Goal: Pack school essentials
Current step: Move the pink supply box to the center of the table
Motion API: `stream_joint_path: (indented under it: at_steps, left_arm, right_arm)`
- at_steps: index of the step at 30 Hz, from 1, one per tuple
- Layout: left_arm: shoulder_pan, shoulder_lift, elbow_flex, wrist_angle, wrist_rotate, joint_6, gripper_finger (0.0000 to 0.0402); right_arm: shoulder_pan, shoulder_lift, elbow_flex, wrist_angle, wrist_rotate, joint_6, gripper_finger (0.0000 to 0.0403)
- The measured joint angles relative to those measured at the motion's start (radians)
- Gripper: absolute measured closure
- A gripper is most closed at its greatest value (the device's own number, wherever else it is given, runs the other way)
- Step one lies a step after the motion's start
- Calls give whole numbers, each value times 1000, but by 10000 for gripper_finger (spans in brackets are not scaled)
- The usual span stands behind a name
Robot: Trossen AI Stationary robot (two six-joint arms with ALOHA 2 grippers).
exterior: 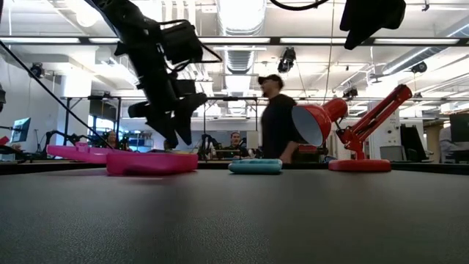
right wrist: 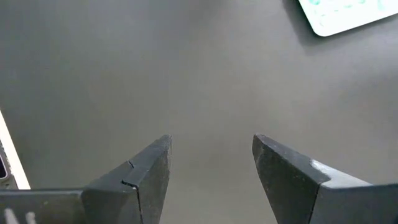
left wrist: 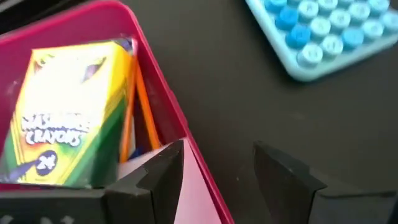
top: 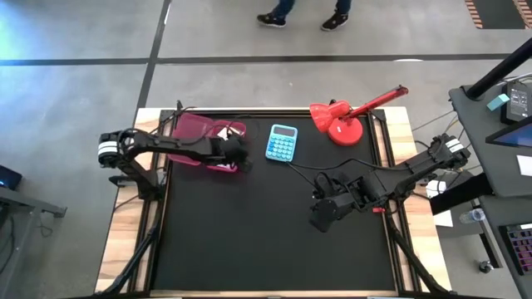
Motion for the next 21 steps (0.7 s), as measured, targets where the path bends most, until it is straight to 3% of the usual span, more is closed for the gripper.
stream_joint_path:
  at_steps: [8, 21]
  left_arm:
    - [-30, 23, -3, -177, -58, -26, 226]
    - [-186, 33, -34, -173, 14, -79, 226]
  right_arm:
    - [0, 0, 0, 0, 0, 7, 188]
    - [1, 0, 0, 8, -1, 19, 188]
